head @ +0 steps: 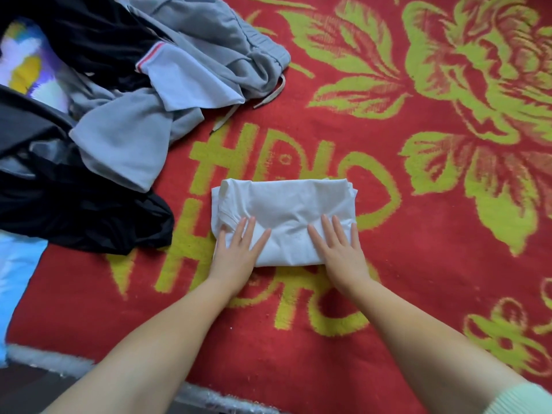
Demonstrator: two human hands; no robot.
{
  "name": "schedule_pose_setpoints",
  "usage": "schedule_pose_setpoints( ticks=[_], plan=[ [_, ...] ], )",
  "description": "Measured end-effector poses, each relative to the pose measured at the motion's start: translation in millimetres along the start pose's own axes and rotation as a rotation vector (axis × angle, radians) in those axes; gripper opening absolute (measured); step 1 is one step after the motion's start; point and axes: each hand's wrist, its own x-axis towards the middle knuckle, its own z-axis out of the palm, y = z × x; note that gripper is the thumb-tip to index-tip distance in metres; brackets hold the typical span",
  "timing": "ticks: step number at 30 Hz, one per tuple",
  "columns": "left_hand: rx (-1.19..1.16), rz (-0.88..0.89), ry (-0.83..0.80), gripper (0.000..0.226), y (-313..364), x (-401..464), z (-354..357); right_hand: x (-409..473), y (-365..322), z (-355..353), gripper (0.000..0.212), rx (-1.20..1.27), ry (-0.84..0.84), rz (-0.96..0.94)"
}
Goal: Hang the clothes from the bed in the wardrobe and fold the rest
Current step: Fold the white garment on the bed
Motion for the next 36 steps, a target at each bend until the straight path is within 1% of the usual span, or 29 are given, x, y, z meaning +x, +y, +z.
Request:
schedule_pose_setpoints(
  ticks=[1, 2, 4, 5, 7, 8, 10, 13, 15, 17, 21, 23, 25, 29, 31, 36],
  plan=[
    [0.004, 0.007, -0.007, 0.070, -1, 1, -1, 3, -1, -5, 0.078, 0.032, -0.031, -0.008],
    [-0.002, 0.013, -0.018, 0.071, -2, 2, -3, 4, -1, -12, 0.073, 0.050, -0.096, -0.006],
    [-0.025, 0.011, -0.028, 0.077, -5, -1, -12, 0, -2, -30, 0.069, 0.037, -0.184, -0.020],
    [-0.031, 0.004, -0.037, 0.079, -6, -4, -17, -2, -2, -38, 0.069, 0.035, -0.190, -0.040],
    [-0.062, 0.010, 0.016, 0.079, -11, -12, -39, -4, -1, -62, 0.069, 0.025, -0.163, -0.078],
    [-0.059, 0.006, -0.021, 0.078, -13, -16, -54, -6, 0, -77, 0.070, 0.009, -0.149, -0.098],
    [-0.035, -0.022, -0.148, 0.076, -17, -29, -89, -15, -2, -110, 0.072, -0.033, -0.155, -0.132],
    [-0.012, -0.030, -0.127, 0.075, -22, -56, -120, -30, -12, -153, 0.072, -0.072, -0.183, -0.191],
    [-0.002, -0.067, -0.097, 0.075, -26, -88, -135, -43, -23, -177, 0.074, -0.082, -0.187, -0.281],
    [0.000, -0.134, -0.079, 0.074, -27, -122, -147, -50, -36, -193, 0.076, -0.079, -0.214, -0.357],
    [-0.095, -0.297, -0.025, 0.069, -22, -202, -152, -68, -79, -223, 0.075, -0.146, -0.251, -0.539],
    [-0.167, -0.389, 0.013, 0.071, -15, -252, -146, -82, -109, -235, 0.075, -0.202, -0.245, -0.652],
    [-0.263, -0.506, 0.016, 0.074, -4, -298, -136, -97, -139, -241, 0.073, -0.234, -0.248, -0.740],
    [-0.403, -0.683, 0.051, 0.067, 29, -387, -111, -138, -199, -242, 0.073, -0.319, -0.276, -0.907],
    [-0.460, -0.809, 0.050, 0.064, 54, -445, -101, -169, -241, -236, 0.074, -0.403, -0.286, -1.018],
    [-0.597, -1.010, 0.077, 0.063, 101, -558, -71, -242, -331, -219, 0.075, -0.549, -0.329, -1.203]
  ],
)
